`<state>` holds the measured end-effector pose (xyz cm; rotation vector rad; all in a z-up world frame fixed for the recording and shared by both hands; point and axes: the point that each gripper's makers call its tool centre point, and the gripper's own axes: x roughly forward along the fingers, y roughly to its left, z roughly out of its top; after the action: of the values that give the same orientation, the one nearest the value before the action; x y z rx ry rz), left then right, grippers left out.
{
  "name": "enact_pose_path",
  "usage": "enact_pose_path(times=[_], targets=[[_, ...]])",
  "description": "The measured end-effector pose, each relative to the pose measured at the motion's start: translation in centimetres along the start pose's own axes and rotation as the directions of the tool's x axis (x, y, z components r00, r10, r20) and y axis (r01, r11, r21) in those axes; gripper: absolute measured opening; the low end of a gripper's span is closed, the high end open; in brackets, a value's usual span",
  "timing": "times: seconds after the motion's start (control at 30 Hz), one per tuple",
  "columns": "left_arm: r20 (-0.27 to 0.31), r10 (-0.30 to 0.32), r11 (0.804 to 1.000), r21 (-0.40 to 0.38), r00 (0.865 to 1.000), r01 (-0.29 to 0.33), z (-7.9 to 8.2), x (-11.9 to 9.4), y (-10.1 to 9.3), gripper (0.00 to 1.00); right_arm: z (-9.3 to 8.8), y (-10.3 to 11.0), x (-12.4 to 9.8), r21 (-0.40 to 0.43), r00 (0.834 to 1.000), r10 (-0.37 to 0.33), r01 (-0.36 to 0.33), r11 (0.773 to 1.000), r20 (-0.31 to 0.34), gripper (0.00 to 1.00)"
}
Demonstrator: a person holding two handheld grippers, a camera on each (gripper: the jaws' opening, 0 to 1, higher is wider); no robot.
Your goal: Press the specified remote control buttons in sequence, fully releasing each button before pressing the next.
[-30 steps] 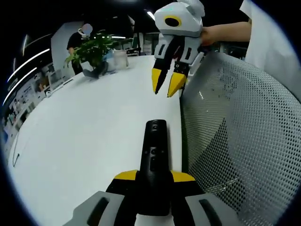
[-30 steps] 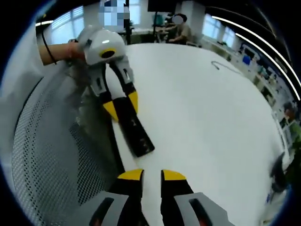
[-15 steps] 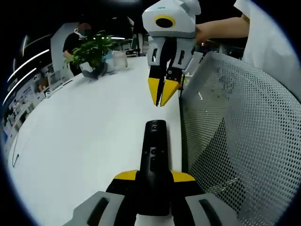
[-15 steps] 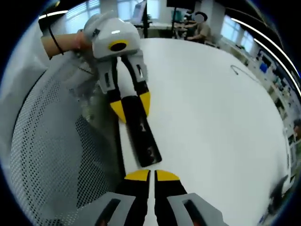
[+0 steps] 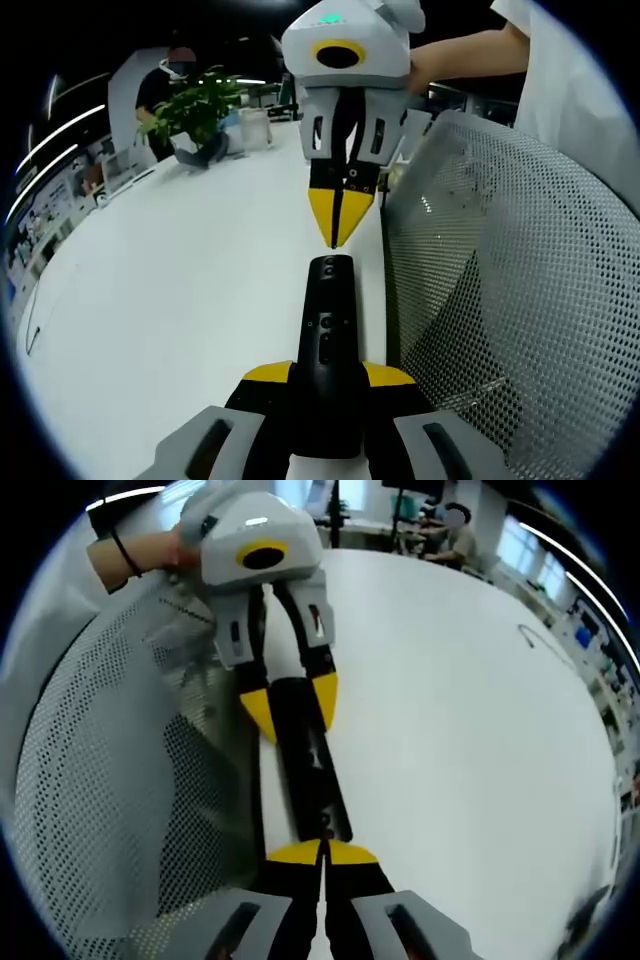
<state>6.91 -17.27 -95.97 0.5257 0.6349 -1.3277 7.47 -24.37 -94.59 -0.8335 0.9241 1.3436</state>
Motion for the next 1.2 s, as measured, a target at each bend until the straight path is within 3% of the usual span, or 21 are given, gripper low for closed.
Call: enact_pose_path(times=[0.5,0.77,1.0,1.2], targets=[[0.004,-0.003,1.000,0.000,1.000,0.003,-0.1,0.0,-0.1,0.24,0.2,0.0,0.8,-0.018,0.999,0.017,-0.018,1.000,-0.027,0.00],[0.006,-0.005,1.000,0.002,1.000,0.005,0.0,0.0,-0.1,0.24,0.2,-0.2,0.9,0.033,0.998,0.025,-0.023,0.999,-0.060,0.00],[0.007,-0.008,1.000,0.004,1.000,0.008,0.0,0.0,-0.2,0.24,0.2,-0.2,1.1,0.036,0.990,0.062,-0.058,0.998,-0.126,0.00],[0.007,-0.008,1.000,0.002,1.000,0.008,0.0,0.0,-0.2,0.24,0.0,-0.3,1.0,0.103,0.989,0.100,-0.089,0.991,-0.107,0.00]])
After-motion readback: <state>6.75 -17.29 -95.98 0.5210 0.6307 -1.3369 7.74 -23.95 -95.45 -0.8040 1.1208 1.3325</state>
